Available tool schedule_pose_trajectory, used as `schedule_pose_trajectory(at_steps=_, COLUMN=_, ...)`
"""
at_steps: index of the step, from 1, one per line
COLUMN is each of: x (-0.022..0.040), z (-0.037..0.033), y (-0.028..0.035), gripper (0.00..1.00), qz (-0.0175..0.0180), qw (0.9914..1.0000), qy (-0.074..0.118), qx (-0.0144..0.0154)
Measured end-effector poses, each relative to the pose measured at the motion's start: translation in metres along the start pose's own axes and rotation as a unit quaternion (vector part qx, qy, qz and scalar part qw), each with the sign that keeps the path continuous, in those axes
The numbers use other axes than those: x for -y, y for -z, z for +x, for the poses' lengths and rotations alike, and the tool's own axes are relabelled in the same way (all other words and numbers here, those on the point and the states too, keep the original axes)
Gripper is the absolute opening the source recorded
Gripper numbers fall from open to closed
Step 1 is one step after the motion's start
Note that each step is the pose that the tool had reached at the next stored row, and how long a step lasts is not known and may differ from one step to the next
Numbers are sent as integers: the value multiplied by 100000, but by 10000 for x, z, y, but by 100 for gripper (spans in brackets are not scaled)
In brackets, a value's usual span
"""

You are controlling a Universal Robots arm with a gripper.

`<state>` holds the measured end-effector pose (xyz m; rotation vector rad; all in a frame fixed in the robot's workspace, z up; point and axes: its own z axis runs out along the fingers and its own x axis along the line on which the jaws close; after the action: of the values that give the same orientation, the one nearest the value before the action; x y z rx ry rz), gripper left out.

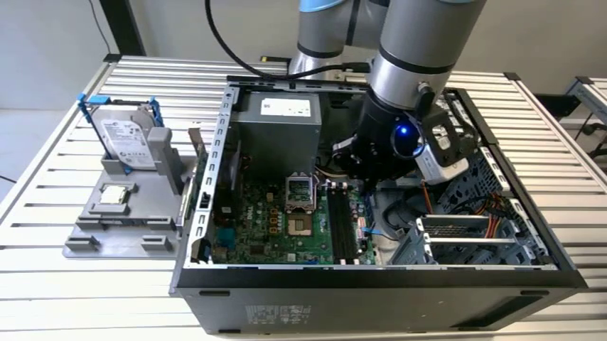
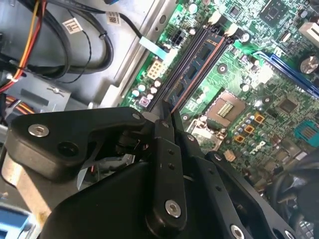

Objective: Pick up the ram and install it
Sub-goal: 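Insert the ram into the slot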

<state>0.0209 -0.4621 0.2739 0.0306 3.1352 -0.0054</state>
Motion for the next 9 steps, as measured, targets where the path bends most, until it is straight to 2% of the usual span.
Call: schedule_pose_trajectory(at_steps=9, x=3, z=35, y=-165, gripper=0, qz=-4, qw=100000, qy=0, qx=2)
